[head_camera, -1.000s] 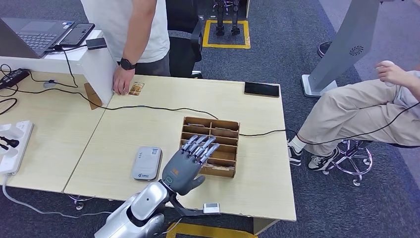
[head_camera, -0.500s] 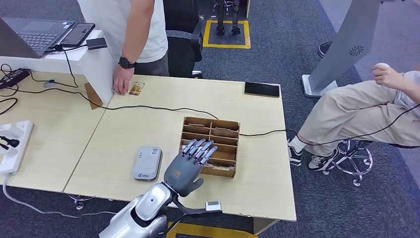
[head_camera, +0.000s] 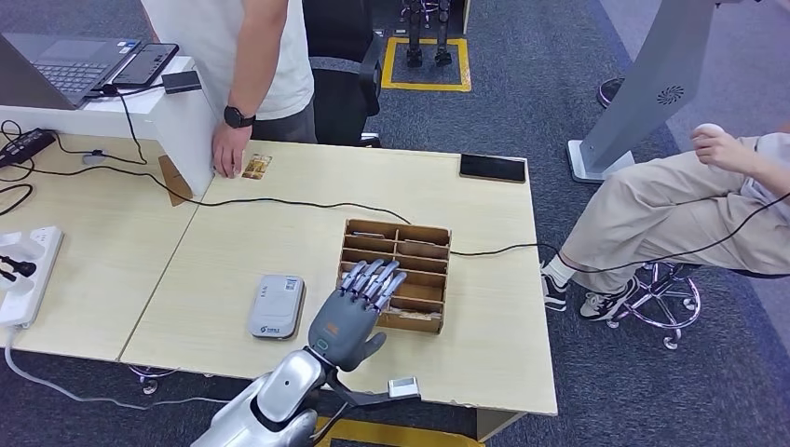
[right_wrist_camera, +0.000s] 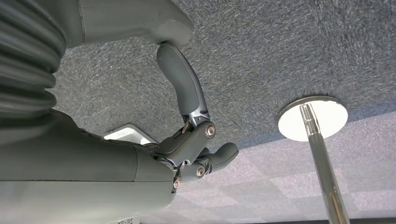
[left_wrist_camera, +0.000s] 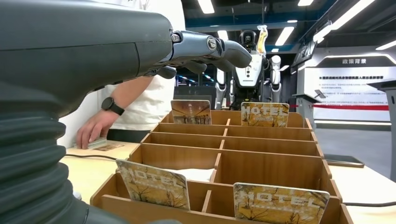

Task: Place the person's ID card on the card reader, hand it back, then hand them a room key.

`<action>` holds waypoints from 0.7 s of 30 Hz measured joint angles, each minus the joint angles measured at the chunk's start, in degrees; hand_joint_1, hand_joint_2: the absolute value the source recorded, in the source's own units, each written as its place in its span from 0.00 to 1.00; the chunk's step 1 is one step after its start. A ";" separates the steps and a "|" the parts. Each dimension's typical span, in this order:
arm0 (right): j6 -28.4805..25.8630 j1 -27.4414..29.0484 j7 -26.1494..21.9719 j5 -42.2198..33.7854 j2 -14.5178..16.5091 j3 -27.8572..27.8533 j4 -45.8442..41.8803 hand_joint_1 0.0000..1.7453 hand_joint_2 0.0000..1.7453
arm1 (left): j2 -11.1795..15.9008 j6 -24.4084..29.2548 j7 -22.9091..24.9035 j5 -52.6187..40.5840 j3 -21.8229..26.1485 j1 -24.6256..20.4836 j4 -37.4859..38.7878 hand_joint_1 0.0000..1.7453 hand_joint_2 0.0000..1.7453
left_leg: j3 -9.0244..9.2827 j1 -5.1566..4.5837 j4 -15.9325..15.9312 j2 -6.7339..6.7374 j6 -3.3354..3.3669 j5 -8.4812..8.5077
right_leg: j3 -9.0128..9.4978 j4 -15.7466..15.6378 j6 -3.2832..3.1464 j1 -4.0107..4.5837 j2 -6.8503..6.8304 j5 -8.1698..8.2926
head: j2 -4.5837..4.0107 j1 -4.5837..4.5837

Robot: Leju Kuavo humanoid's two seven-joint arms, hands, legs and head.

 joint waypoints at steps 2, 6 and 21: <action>0.00 0.00 -0.02 0.01 0.00 0.00 0.00 0.00 1.00 | -0.01 0.26 0.19 -0.22 0.04 0.20 0.16 0.10 1.00 | 0.00 0.00 0.00 0.00 0.00 0.00 | 0.00 0.00 0.00 0.00 0.00 0.00 | -0.01 0.00; 0.00 0.01 -0.55 -0.16 0.00 0.00 -0.11 0.00 1.00 | -0.06 0.38 0.31 -1.09 0.26 0.40 0.81 0.09 1.00 | 0.00 0.00 0.00 0.00 0.00 0.00 | 0.00 0.00 0.00 0.00 0.00 0.00 | 0.00 0.00; 0.00 0.02 -0.85 -0.13 0.00 0.00 -0.15 0.00 1.00 | -0.72 1.40 2.23 -6.54 0.39 0.49 3.42 0.08 1.00 | 0.00 0.00 0.00 0.00 0.00 0.00 | 0.00 0.00 0.00 0.00 0.00 0.00 | 0.00 0.00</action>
